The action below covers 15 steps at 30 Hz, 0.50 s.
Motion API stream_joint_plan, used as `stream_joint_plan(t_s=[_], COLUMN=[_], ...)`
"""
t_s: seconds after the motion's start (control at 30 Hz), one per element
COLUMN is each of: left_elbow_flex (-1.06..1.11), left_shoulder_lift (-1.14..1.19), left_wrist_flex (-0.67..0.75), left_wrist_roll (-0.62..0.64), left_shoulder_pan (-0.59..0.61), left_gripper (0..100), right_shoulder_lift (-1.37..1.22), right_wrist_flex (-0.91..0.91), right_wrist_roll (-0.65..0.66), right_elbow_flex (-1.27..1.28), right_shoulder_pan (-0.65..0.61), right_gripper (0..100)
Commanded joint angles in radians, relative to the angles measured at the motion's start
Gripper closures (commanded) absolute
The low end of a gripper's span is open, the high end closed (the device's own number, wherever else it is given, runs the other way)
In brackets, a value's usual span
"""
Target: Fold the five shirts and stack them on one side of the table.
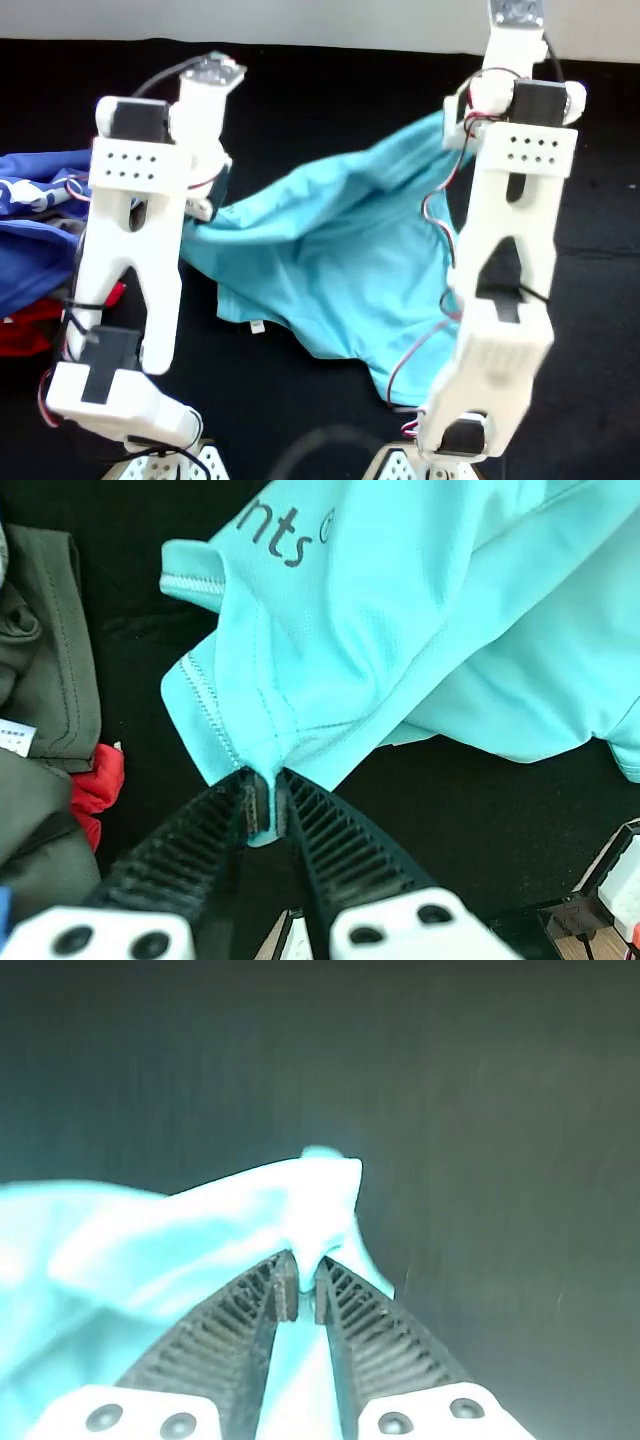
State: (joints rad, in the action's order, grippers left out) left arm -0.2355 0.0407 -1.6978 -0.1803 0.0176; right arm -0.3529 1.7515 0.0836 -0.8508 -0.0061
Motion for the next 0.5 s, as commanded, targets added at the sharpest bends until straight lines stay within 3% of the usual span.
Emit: stream_joint_plan(t_s=[0.0, 0.23, 0.47], left_elbow_flex=[0.101, 0.34, 0.492], left_shoulder_lift=[-0.053, -0.053, -0.053], left_wrist_flex=[0.057, 0.21, 0.367], left_wrist_roll=[0.003, 0.003, 0.003], left_shoulder_pan=[-0.018, -0.061, -0.186], left_gripper=[99, 99, 99], right_shoulder_lift=[0.237, 0.503, 0.642], right_wrist_flex=[-0.087, -0.409, -0.486], right_wrist_roll=[-0.003, 0.144, 0.311], right_elbow_flex=[0.515, 1.211, 1.443], right_shoulder_pan=[0.025, 0.205, 0.314], right_gripper=[99.2, 99.2, 98.5])
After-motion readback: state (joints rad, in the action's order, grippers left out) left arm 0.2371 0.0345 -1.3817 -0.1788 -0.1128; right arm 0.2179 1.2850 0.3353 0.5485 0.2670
